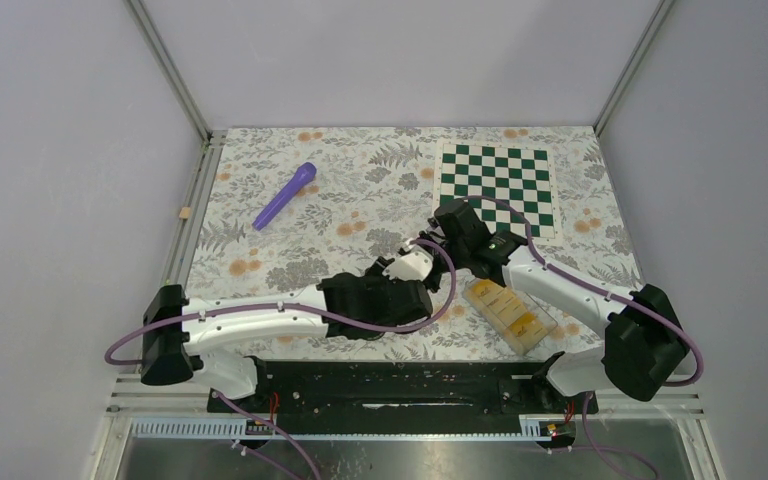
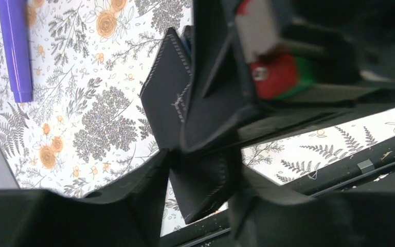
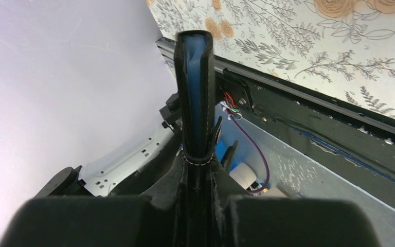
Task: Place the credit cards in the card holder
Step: Pick up the card holder from the center of the board.
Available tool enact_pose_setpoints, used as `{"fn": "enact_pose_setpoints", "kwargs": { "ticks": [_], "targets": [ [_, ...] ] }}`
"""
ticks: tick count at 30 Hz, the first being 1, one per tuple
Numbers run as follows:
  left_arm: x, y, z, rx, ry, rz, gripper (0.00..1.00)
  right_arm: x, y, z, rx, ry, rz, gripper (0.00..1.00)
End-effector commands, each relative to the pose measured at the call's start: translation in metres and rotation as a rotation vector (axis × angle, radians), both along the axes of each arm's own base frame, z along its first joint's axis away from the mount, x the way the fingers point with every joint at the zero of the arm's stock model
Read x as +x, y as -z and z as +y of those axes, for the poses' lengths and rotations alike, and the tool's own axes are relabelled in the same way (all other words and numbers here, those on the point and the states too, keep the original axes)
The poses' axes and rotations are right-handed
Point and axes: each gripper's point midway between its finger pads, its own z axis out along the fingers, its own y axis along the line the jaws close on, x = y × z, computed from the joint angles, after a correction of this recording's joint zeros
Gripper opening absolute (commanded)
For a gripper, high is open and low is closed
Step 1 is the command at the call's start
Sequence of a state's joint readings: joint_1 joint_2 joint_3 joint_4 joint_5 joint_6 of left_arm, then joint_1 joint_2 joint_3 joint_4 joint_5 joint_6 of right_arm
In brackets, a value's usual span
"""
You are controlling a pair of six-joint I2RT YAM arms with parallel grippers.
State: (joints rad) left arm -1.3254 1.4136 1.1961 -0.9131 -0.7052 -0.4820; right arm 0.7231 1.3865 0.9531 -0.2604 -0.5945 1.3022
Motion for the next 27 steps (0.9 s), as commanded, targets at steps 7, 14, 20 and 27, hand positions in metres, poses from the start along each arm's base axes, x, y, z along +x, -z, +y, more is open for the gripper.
{"fn": "enact_pose_setpoints", "kwargs": {
  "ticks": [7,14,20,27],
  "targets": [
    [0.012,-0.031,0.007,-0.018,-0.072,-0.109,0.0,-0.002,-0.035,0.001,0.071,-0.038,-0.086,0.45],
    [-0.004,-0.046,-0.008,-0.206,-0.094,0.012,0.0,0.012,-0.031,-0.031,-0.047,0.031,-0.223,0.83],
    [-0.018,-0.06,-0.037,-0.564,-0.147,0.237,0.0,0.017,-0.034,-0.066,-0.047,0.143,-0.32,0.93],
    [-0.004,-0.084,-0.025,-1.094,-0.226,0.386,0.0,0.012,-0.056,-0.061,0.161,0.156,-0.418,0.95]
  ]
}}
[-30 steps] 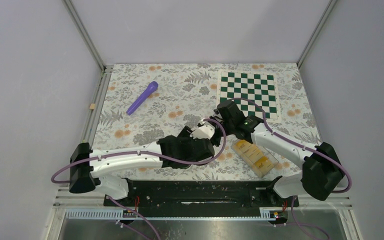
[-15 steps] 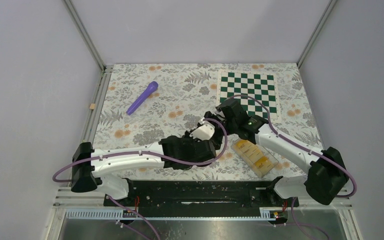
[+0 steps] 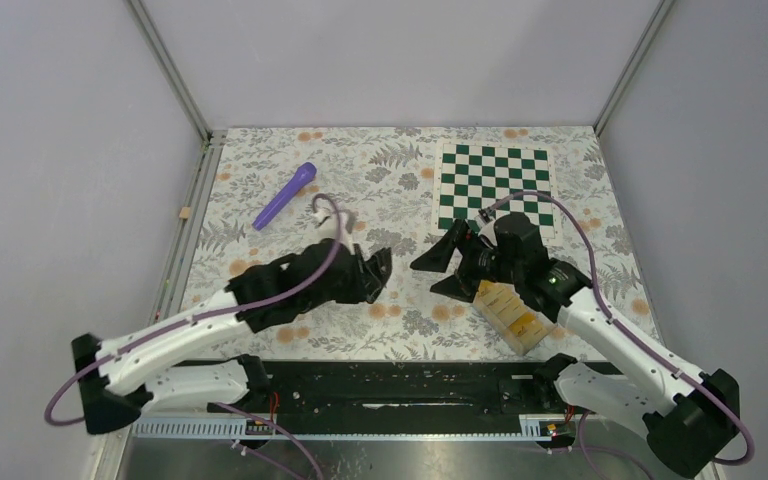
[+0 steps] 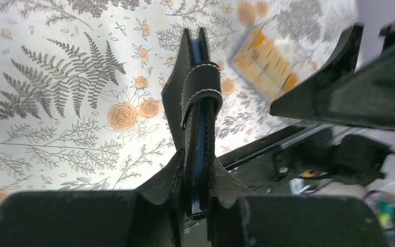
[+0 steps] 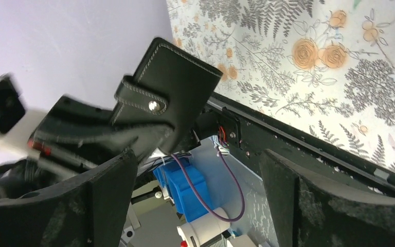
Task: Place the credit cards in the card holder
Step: Pick up the card holder from the center of the board.
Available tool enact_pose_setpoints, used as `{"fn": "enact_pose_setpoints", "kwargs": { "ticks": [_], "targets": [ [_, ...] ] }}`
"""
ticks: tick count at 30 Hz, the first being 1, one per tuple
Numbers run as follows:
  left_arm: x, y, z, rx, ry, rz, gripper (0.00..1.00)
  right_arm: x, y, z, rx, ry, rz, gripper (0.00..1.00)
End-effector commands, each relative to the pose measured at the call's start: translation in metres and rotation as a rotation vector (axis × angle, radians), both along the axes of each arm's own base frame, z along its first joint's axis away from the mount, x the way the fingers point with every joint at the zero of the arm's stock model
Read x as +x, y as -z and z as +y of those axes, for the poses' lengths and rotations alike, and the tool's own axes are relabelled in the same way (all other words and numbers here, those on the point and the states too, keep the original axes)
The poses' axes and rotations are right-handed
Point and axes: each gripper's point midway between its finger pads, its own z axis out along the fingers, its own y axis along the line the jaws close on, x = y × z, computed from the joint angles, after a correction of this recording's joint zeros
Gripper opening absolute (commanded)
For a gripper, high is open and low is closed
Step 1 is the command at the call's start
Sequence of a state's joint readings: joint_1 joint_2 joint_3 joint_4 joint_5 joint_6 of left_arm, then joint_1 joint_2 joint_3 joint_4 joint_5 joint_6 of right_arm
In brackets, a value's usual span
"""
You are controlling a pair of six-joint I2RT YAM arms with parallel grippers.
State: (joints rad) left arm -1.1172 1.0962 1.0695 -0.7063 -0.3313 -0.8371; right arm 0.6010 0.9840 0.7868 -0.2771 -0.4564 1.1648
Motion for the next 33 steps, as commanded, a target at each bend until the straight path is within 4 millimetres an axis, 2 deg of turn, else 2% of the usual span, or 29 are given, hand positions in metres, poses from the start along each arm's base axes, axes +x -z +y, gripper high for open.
{"fn": "enact_pose_setpoints", "kwargs": {
  "ticks": [1,2,4,8,11,13,16,18,20,21,24,27,29,30,31,32,33],
  "targets": [
    [0.003,-0.042,-0.01,-0.489,-0.038,0.086,0.0,0.005,-0.026,0.013,0.168,-0.032,-0.116,0.95],
    [0.004,-0.045,-0.005,-0.57,-0.049,0.089,0.0,0.004,-0.031,0.017,0.214,-0.047,-0.135,0.95],
    [0.002,-0.065,0.004,-0.764,-0.041,0.071,0.0,0.004,-0.041,0.023,0.291,-0.069,-0.169,0.95],
    [0.0,-0.084,0.017,-0.997,-0.037,0.035,0.0,0.002,-0.056,0.039,0.388,-0.121,-0.175,0.95],
    [-0.002,-0.091,0.019,-1.068,-0.026,0.026,0.0,-0.002,-0.068,0.059,0.457,-0.159,-0.182,0.94],
    [-0.003,-0.097,0.02,-1.111,-0.014,0.016,0.0,-0.003,-0.065,0.071,0.467,-0.17,-0.165,0.93],
    [-0.003,-0.102,0.02,-1.152,-0.007,0.014,0.0,0.001,-0.072,0.08,0.534,-0.165,-0.172,0.91],
    [-0.003,-0.102,0.02,-1.158,-0.009,0.019,0.0,0.005,-0.083,0.082,0.604,-0.151,-0.176,0.87],
    [-0.003,-0.102,0.019,-1.164,-0.008,0.023,0.0,0.009,-0.094,0.084,0.656,-0.145,-0.192,0.78],
    [-0.002,-0.101,0.02,-1.165,-0.012,0.024,0.0,0.011,-0.099,0.084,0.678,-0.142,-0.2,0.7],
    [-0.001,-0.098,0.021,-1.16,-0.031,0.029,0.0,0.011,-0.114,0.083,0.704,-0.144,-0.244,0.58],
    [0.0,-0.094,0.024,-1.154,-0.051,0.029,0.0,0.01,-0.113,0.082,0.651,-0.139,-0.253,0.33],
    [0.001,-0.091,0.026,-1.15,-0.065,0.028,0.0,0.008,-0.11,0.078,0.622,-0.127,-0.257,0.22],
    [0.002,-0.088,0.026,-1.141,-0.072,0.034,0.04,0.008,-0.107,0.075,0.604,-0.116,-0.261,0.15],
    [0.002,-0.087,0.027,-1.135,-0.079,0.034,0.15,0.008,-0.105,0.073,0.582,-0.11,-0.263,0.09],
    [0.002,-0.085,0.027,-1.124,-0.083,0.037,0.31,0.007,-0.102,0.072,0.56,-0.107,-0.268,0.02],
    [0.002,-0.083,0.027,-1.108,-0.082,0.037,0.51,0.005,-0.101,0.07,0.539,-0.109,-0.275,0.0]
  ]
}}
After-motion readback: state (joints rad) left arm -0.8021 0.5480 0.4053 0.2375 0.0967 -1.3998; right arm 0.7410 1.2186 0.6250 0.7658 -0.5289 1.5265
